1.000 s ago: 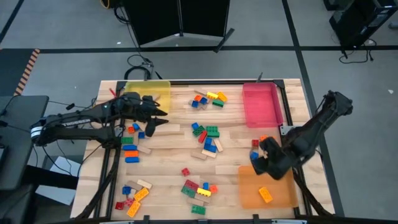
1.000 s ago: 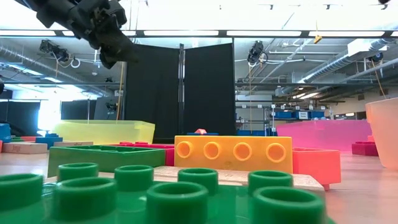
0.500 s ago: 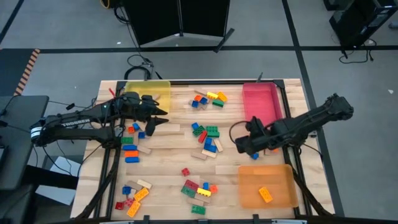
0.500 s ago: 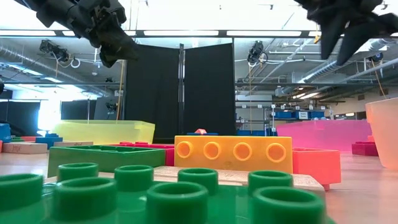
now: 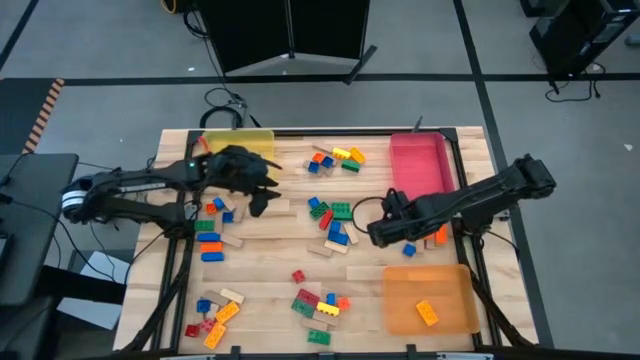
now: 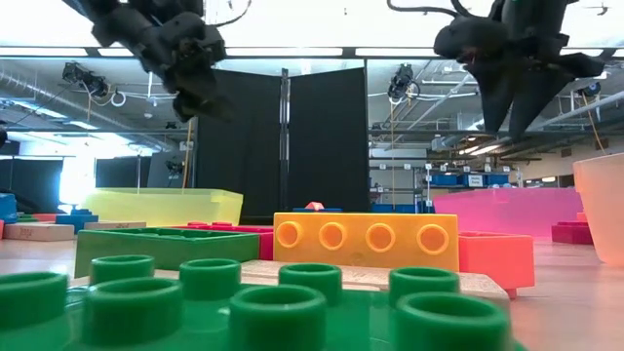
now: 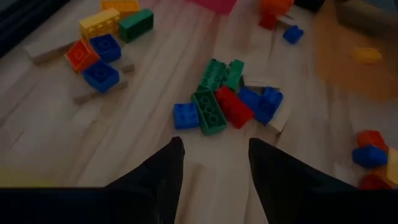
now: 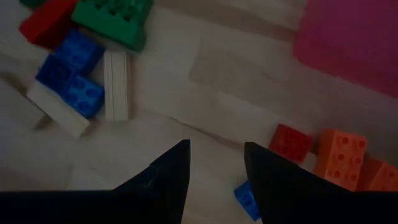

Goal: Sort blocks by size

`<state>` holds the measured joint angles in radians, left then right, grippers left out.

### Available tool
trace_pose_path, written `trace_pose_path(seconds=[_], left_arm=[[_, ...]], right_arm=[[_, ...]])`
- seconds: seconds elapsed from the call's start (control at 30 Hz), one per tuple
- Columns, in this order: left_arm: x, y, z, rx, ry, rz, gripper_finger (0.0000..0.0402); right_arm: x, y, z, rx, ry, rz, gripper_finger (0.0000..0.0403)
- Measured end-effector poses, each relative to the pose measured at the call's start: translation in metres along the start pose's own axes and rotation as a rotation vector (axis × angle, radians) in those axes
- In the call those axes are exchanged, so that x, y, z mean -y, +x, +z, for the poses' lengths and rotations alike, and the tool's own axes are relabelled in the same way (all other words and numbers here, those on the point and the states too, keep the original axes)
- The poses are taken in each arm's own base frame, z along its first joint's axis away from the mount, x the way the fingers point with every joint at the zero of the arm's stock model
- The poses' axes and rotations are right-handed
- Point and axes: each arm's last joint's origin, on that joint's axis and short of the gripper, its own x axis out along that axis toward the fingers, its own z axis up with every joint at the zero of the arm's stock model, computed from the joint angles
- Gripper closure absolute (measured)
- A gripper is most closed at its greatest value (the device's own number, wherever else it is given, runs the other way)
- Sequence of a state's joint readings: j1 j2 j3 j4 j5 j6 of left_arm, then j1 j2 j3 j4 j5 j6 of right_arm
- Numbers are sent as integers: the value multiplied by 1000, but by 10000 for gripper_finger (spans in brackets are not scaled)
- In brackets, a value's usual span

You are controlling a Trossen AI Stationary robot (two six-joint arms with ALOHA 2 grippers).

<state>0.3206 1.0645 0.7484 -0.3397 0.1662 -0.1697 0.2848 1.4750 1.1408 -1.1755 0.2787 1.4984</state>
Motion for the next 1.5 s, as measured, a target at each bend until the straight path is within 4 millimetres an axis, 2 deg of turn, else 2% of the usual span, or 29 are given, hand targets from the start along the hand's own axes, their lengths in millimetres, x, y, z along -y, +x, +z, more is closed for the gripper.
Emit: trace_pose_path(seconds=[0.17, 0.3, 0.4, 0.53, 0.8, 0.93, 1.1, 1.3, 1.5], left_arm=[[-2, 23, 21, -40, -29, 50, 213], [0, 30, 41, -56, -24, 52, 213], [3, 27, 50, -10, -16, 45, 213], [6, 3, 56, 107, -3, 77, 213], [6, -32, 26, 177, -7, 111, 213], [3, -37, 5, 173, -84, 109, 213], [-1, -36, -18, 159, -148, 107, 213], [-2, -36, -28, 149, -189, 105, 213], [-2, -36, -28, 155, -188, 96, 213]], right_arm=[[-2, 3, 1, -9, -54, 3, 236], [-7, 5, 15, 15, -93, 69, 238], [-11, 8, 35, 46, -141, 123, 235], [-15, 14, 69, 119, -228, 220, 222], [-20, 11, 138, 347, -430, 470, 171], [-25, 3, 173, 407, -506, 440, 142], [-45, 2, 219, 390, -565, 380, 110], [-63, 34, 259, 224, -630, 254, 80], [-68, 76, 283, 80, -639, 174, 77]])
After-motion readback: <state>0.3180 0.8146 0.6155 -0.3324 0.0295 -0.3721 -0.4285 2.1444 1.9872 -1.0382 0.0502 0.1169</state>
